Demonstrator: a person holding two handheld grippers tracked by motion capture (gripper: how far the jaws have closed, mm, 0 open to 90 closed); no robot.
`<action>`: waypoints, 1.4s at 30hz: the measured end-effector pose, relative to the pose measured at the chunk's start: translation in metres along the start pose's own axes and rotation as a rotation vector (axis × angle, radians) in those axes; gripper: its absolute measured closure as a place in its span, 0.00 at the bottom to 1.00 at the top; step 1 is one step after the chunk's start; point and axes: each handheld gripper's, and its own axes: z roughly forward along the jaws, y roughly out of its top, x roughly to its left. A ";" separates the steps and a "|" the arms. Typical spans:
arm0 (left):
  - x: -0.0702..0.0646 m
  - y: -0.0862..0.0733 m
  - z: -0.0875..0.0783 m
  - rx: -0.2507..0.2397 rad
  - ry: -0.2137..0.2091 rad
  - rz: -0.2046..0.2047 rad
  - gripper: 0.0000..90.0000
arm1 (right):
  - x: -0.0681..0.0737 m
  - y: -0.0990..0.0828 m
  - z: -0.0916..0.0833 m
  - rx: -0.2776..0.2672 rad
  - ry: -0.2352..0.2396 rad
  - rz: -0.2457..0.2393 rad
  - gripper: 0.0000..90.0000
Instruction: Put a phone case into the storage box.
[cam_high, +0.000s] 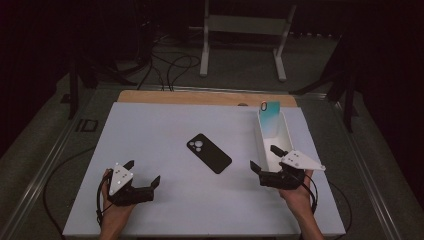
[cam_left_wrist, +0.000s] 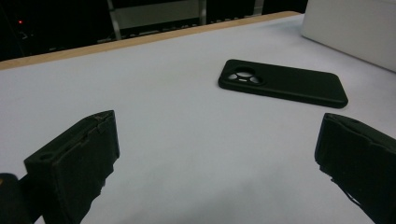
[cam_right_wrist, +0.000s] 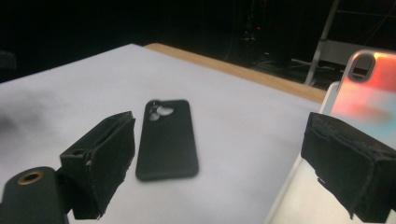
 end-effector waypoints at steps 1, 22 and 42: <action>0.000 0.000 0.000 -0.001 -0.002 0.000 0.00 | 0.000 -0.003 -0.001 0.001 0.000 -0.001 0.11; 0.003 0.000 -0.001 -0.003 0.006 0.004 0.00 | 0.000 -0.015 -0.003 0.051 0.028 0.051 0.11; 0.001 -0.001 0.001 0.011 0.002 0.018 0.00 | 0.024 0.052 0.049 0.253 0.105 -0.046 0.09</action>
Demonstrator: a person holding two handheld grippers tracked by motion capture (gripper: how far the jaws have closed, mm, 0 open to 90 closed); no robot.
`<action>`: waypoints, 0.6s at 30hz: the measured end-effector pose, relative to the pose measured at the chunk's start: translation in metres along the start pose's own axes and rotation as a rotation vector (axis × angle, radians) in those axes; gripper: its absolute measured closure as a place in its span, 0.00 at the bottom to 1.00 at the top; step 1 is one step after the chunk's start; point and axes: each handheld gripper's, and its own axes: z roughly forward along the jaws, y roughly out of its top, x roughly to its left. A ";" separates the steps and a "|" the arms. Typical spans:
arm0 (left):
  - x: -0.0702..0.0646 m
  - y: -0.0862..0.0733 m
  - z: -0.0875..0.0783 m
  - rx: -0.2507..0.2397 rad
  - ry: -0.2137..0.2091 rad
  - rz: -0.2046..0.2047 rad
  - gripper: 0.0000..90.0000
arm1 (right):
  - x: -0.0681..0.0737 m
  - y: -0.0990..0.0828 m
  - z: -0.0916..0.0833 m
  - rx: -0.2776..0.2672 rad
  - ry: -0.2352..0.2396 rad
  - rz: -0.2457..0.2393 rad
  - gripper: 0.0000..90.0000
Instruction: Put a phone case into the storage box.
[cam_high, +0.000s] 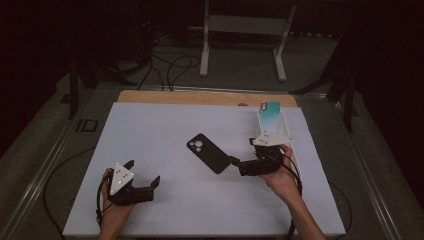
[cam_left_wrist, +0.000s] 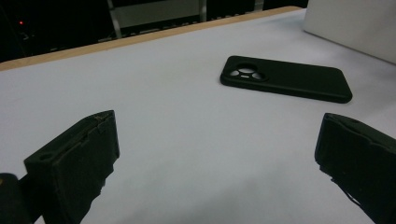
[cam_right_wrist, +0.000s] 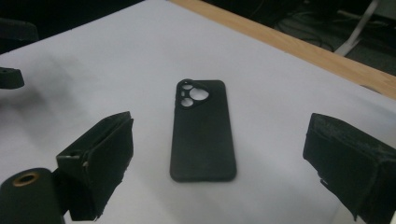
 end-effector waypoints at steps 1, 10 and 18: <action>0.000 0.000 0.000 -0.001 -0.001 -0.001 0.00 | 0.000 0.004 0.003 0.009 0.003 -0.007 0.09; 0.000 0.000 -0.001 -0.003 0.000 -0.002 0.00 | 0.004 0.029 0.038 0.097 0.036 -0.051 0.09; 0.000 0.000 -0.001 -0.005 -0.003 -0.003 0.00 | 0.007 0.037 0.074 0.219 0.037 -0.087 0.09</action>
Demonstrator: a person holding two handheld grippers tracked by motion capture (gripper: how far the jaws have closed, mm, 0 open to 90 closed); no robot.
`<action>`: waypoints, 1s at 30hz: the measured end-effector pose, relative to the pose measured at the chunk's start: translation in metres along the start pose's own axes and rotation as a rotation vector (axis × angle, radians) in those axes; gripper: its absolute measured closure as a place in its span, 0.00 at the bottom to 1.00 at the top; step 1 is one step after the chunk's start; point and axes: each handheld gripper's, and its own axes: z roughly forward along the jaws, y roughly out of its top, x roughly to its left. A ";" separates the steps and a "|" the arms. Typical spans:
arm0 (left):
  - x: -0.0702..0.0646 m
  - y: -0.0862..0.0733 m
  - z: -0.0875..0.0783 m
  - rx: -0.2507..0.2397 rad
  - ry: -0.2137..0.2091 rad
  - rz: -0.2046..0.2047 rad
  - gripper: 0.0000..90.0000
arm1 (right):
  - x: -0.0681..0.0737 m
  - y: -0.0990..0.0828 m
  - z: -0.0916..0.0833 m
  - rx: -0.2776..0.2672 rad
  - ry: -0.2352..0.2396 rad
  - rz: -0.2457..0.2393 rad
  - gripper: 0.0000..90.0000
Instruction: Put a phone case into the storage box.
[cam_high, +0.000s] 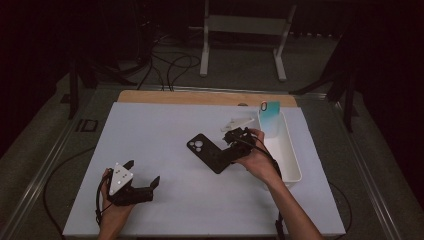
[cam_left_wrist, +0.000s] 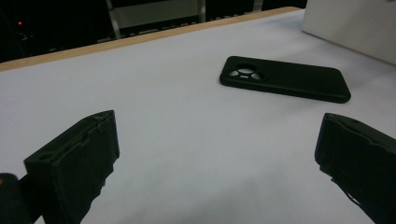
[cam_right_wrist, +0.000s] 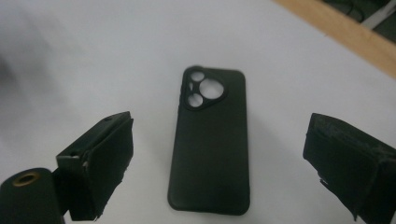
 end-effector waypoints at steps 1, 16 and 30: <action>0.000 0.000 0.000 0.002 -0.001 0.002 0.00 | 0.000 0.001 0.005 0.013 -0.002 -0.003 0.09; 0.000 0.000 -0.001 0.003 -0.003 0.006 0.00 | -0.005 -0.004 0.067 0.221 0.037 0.013 0.09; -0.001 0.000 -0.001 0.004 -0.003 0.008 0.00 | -0.009 -0.013 0.093 0.333 0.032 0.014 0.09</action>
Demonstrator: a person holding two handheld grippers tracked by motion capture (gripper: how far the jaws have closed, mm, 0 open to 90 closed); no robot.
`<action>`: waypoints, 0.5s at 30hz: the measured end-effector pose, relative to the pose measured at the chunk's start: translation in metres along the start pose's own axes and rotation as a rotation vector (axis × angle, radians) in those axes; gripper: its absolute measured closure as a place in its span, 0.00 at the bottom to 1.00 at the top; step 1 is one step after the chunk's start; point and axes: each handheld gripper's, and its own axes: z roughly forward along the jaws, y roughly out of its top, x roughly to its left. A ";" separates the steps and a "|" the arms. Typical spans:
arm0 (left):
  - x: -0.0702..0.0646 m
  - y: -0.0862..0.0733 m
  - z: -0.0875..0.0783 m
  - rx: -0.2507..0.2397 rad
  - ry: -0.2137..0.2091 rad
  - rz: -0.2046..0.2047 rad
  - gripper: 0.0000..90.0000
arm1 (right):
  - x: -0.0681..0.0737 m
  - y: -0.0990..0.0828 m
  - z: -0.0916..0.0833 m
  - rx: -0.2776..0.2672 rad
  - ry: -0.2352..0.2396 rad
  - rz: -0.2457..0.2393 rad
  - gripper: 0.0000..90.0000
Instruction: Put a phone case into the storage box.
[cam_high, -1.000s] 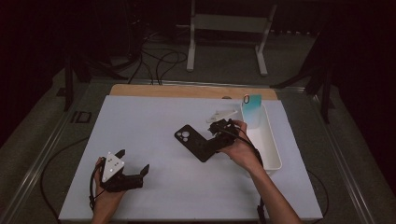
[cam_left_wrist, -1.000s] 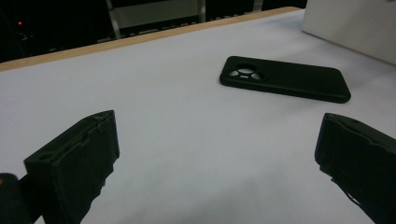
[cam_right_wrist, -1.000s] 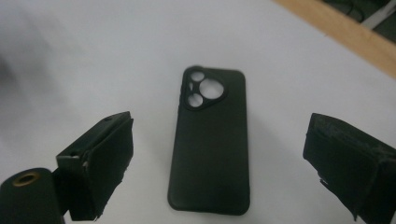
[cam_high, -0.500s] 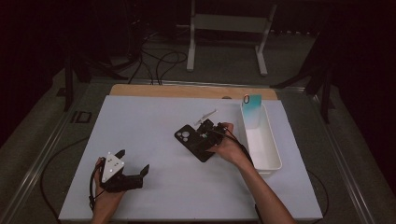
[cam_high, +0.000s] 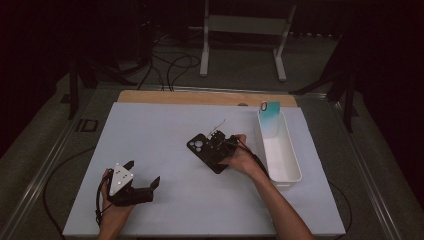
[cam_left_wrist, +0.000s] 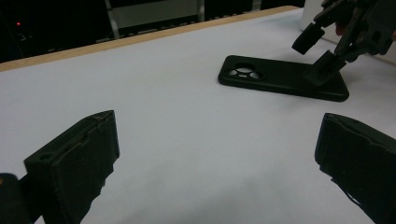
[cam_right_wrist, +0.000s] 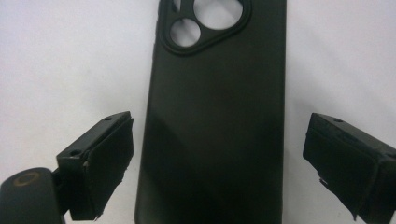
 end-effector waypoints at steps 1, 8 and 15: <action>0.000 0.000 0.000 0.000 0.000 0.000 0.00 | 0.000 0.000 0.002 0.013 0.000 0.001 0.10; 0.000 0.000 0.000 0.001 0.000 0.000 0.00 | -0.001 -0.001 0.009 0.042 0.000 -0.003 0.10; 0.000 0.000 0.000 0.003 -0.002 0.003 0.00 | 0.002 -0.002 0.015 0.078 -0.007 -0.017 0.11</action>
